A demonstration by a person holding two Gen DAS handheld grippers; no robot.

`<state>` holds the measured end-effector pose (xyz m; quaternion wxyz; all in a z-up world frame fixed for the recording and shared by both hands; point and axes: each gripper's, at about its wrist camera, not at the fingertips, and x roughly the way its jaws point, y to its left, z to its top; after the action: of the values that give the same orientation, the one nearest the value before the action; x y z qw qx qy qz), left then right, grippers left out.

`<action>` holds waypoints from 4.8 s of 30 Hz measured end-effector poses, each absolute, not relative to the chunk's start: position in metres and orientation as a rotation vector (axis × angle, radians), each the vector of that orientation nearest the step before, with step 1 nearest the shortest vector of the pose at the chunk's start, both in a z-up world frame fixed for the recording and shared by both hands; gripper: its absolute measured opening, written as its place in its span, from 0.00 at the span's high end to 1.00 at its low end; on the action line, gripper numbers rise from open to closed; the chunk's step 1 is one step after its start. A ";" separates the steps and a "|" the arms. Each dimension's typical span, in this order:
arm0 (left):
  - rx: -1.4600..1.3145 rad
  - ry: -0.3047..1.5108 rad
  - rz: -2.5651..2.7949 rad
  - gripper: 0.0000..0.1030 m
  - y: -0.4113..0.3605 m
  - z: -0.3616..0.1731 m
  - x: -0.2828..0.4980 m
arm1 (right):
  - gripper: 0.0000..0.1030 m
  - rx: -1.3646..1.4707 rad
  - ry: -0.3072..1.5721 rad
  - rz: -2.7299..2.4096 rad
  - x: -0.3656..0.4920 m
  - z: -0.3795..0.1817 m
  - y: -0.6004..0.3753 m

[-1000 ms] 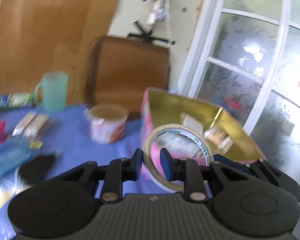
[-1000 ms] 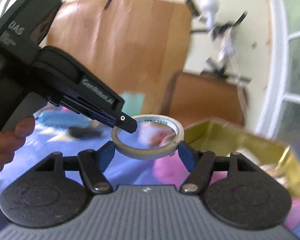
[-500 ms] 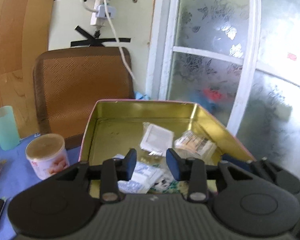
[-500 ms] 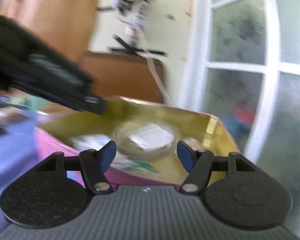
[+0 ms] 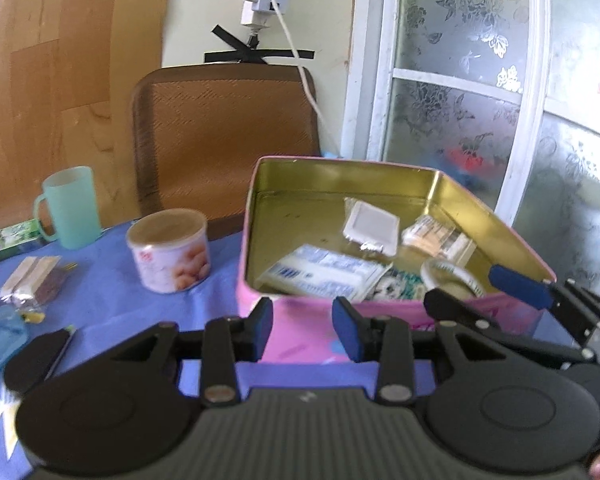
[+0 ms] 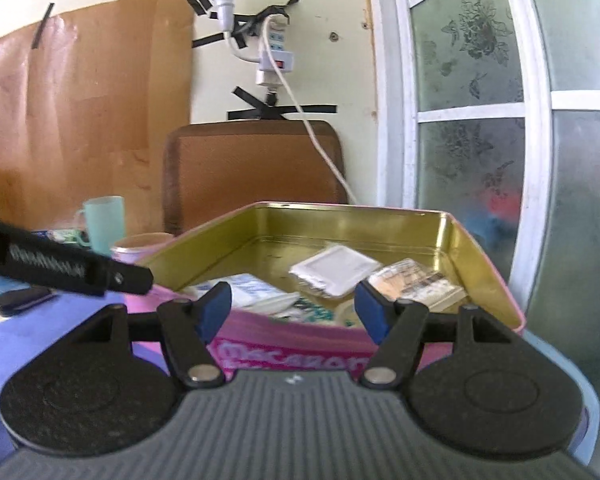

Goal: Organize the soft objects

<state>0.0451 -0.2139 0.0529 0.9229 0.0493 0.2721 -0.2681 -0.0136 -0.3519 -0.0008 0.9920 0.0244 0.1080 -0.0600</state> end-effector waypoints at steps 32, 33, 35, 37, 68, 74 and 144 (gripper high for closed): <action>0.074 0.582 -0.422 0.60 -0.134 0.029 0.030 | 0.32 0.228 0.266 -0.094 -0.020 0.006 -0.320; 0.074 0.584 -0.420 0.60 -0.133 0.028 0.031 | 0.32 0.231 0.267 -0.093 -0.019 0.006 -0.320; 0.071 0.588 -0.416 0.60 -0.130 0.026 0.031 | 0.32 0.239 0.268 -0.092 -0.018 0.007 -0.319; 0.068 0.589 -0.413 0.56 -0.127 0.025 0.031 | 0.32 0.248 0.268 -0.090 -0.017 0.007 -0.319; 0.002 0.582 -0.251 0.49 -0.031 0.010 0.035 | 0.32 0.145 0.367 0.058 0.012 -0.003 -0.254; -0.055 0.581 -0.131 0.49 0.014 0.009 0.043 | 0.32 0.100 0.382 0.117 0.020 -0.008 -0.229; -0.172 0.504 -0.227 0.32 0.029 0.011 0.032 | 0.27 0.087 0.338 0.221 0.024 -0.023 -0.211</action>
<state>0.0319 0.0294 0.0105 0.9584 -0.0848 0.2483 -0.1121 0.0238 -0.2107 -0.0232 0.9788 0.0433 0.1676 0.1095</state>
